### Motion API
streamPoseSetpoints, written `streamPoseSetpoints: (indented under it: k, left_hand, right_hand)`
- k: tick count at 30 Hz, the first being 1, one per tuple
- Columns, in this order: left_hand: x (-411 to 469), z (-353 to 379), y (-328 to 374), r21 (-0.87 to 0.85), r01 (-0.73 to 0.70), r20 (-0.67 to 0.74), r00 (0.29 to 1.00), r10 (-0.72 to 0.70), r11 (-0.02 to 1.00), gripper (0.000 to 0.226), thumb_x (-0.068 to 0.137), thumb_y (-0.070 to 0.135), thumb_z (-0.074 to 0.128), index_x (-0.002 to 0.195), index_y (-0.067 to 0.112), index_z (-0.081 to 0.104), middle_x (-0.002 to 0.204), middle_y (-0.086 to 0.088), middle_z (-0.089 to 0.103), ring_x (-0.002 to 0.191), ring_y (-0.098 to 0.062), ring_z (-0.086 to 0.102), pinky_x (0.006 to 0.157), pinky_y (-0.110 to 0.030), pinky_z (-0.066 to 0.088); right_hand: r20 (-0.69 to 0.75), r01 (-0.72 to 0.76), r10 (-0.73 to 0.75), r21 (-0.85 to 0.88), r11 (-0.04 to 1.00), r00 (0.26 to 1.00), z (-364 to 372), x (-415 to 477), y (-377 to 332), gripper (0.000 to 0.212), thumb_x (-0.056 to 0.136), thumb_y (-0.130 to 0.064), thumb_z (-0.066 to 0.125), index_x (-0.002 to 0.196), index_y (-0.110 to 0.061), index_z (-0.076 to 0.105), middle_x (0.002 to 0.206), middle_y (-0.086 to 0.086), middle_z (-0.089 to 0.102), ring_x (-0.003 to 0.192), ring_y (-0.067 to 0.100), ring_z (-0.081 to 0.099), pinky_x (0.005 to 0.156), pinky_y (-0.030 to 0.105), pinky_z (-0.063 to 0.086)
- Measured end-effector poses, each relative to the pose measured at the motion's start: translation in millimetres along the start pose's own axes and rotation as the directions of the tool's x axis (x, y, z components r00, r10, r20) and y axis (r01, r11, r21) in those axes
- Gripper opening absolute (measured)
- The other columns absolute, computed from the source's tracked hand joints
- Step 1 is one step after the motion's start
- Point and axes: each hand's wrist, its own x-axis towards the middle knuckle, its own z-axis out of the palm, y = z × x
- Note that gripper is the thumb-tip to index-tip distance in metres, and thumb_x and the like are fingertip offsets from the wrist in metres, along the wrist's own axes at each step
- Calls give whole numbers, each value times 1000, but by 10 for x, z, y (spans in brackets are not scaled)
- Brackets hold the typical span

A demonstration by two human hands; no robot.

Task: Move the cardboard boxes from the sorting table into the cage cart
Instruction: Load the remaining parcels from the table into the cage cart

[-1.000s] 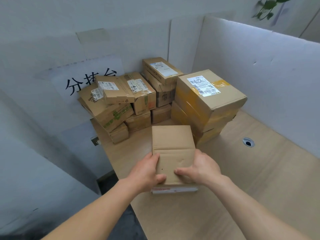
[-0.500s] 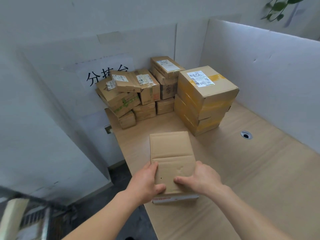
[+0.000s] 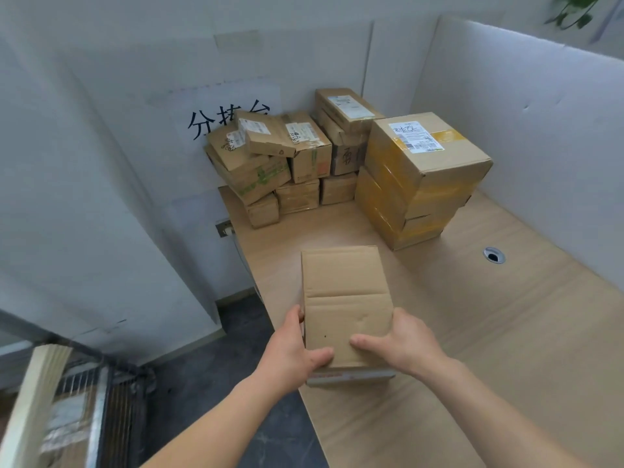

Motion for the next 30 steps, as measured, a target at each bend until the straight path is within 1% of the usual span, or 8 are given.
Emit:
streamPoseSetpoints:
  k: [4, 8, 12, 15, 21, 24, 27, 30]
  left_hand:
    - [-40, -60, -32, -46, 52, 12, 999, -52, 998, 74, 75, 28, 88, 136, 24, 45, 113, 15, 57, 105, -9, 62, 84, -18, 49]
    - [-188, -250, -174, -35, 82, 3, 997, -82, 996, 66, 70, 27, 88, 119, 26, 44, 109, 12, 59, 94, -2, 60, 73, -13, 48]
    - [-420, -568, -408, -21, 104, -45, 993, -105, 994, 66, 66, 33, 86, 117, 25, 44, 109, 9, 60, 94, -4, 60, 70, -16, 48]
    - [-608, -883, -571, -35, 130, -111, 985, -133, 991, 67, 65, 35, 85, 117, 23, 45, 109, 8, 60, 94, -6, 60, 71, -19, 48]
    - [-1071, -1592, -840, -82, 162, -260, 949, -178, 983, 60, 69, 40, 85, 109, 21, 45, 103, 10, 59, 89, -5, 59, 60, -16, 42]
    - [-1346, -1953, -985, -100, 164, -354, 916, -189, 981, 61, 69, 43, 85, 108, 21, 44, 101, 10, 57, 88, -7, 58, 60, -17, 41]
    - [-1632, -2285, -1132, -121, 156, -438, 878, -194, 980, 59, 68, 42, 85, 106, 20, 45, 98, 11, 57, 85, -4, 56, 60, -17, 41]
    - [-1927, -2563, -1273, -148, 166, -508, 833, -219, 975, 56, 65, 43, 83, 101, 20, 48, 98, 7, 61, 85, -7, 61, 66, -23, 48]
  right_hand:
    - [14, -3, 3, 29, 1000, 1000, 36, -59, -66, 94, 48, -82, 78, 115, -20, 57, 119, 3, 69, 113, 24, 64, 92, 35, 53]
    - [55, 25, -28, 41, 999, 998, 157, -203, -238, 75, 58, -69, 86, 108, -23, 55, 115, -1, 67, 110, 21, 63, 82, 29, 47]
    - [83, 121, -127, 79, 990, 988, 342, -409, -530, 60, 64, -55, 89, 103, -29, 52, 101, -9, 61, 96, 11, 59, 76, 22, 42]
    - [102, 192, -201, 92, 977, 974, 490, -539, -843, 57, 66, -50, 89, 105, -29, 55, 101, -10, 62, 89, 7, 55, 65, 15, 39]
    - [154, 333, -339, 66, 941, 928, 726, -865, -1604, 67, 67, -53, 86, 118, -26, 51, 108, -10, 61, 97, 11, 58, 80, 23, 45]
    - [174, 423, -419, 18, 906, 891, 829, -1072, -2004, 67, 66, -57, 83, 115, -29, 49, 108, -11, 61, 99, 12, 59, 84, 26, 49]
    - [197, 498, -486, -13, 867, 852, 929, -1286, -2387, 67, 63, -61, 80, 112, -27, 50, 106, -11, 61, 96, 12, 60, 84, 27, 50]
    - [211, 560, -545, -12, 828, 811, 1029, -1497, -2730, 66, 55, -68, 75, 104, -30, 51, 102, -14, 64, 93, 8, 63, 85, 31, 54]
